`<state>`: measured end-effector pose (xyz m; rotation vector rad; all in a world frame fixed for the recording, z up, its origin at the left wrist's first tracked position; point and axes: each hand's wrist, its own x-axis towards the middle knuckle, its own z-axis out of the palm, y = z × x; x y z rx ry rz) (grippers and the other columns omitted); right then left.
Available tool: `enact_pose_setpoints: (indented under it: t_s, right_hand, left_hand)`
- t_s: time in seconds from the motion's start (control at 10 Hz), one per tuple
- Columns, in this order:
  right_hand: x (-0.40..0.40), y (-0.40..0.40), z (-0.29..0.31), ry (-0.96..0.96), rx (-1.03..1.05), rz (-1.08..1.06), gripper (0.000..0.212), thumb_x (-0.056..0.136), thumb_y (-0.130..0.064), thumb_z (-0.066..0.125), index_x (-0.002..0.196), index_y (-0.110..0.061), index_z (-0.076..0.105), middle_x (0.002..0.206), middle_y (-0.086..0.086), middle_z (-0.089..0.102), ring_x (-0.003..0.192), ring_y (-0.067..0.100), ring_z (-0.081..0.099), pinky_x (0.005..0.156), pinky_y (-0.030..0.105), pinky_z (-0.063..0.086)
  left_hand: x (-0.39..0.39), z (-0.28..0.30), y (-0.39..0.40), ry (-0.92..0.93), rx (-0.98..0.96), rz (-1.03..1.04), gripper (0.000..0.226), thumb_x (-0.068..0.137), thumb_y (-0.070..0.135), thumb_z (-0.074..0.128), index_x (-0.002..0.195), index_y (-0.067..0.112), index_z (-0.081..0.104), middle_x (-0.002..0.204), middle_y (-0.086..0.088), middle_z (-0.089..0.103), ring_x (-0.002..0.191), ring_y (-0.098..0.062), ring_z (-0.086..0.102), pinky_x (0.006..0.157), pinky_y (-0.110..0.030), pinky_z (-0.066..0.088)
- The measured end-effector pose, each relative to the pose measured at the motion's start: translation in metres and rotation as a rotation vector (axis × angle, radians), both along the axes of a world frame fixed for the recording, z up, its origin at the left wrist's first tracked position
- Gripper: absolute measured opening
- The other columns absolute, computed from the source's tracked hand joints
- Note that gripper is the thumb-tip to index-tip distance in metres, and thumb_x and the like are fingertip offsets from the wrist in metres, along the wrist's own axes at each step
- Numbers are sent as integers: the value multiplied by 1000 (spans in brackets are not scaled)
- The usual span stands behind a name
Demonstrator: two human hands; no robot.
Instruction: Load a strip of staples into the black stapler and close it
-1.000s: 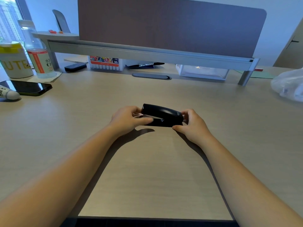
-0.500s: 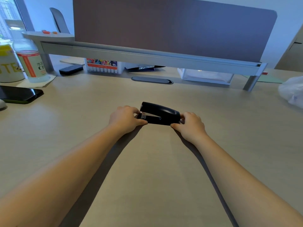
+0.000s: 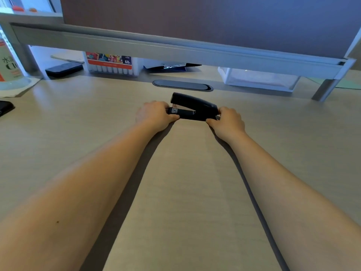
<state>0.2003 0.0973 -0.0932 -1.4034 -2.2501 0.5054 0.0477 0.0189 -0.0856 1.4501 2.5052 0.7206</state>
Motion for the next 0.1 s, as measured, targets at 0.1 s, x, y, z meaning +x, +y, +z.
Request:
enact_pose_setpoints:
  t_s: [0.1]
  right_hand:
    - [8, -6, -4, 11, 10, 3, 36, 83, -26, 52, 111, -4, 52, 118, 20, 55, 106, 34, 51, 85, 42, 44]
  left_hand:
    - [3, -4, -10, 26, -11, -8, 54, 80, 45, 52, 118, 7, 49, 123, -17, 56, 110, -32, 50, 92, -41, 42]
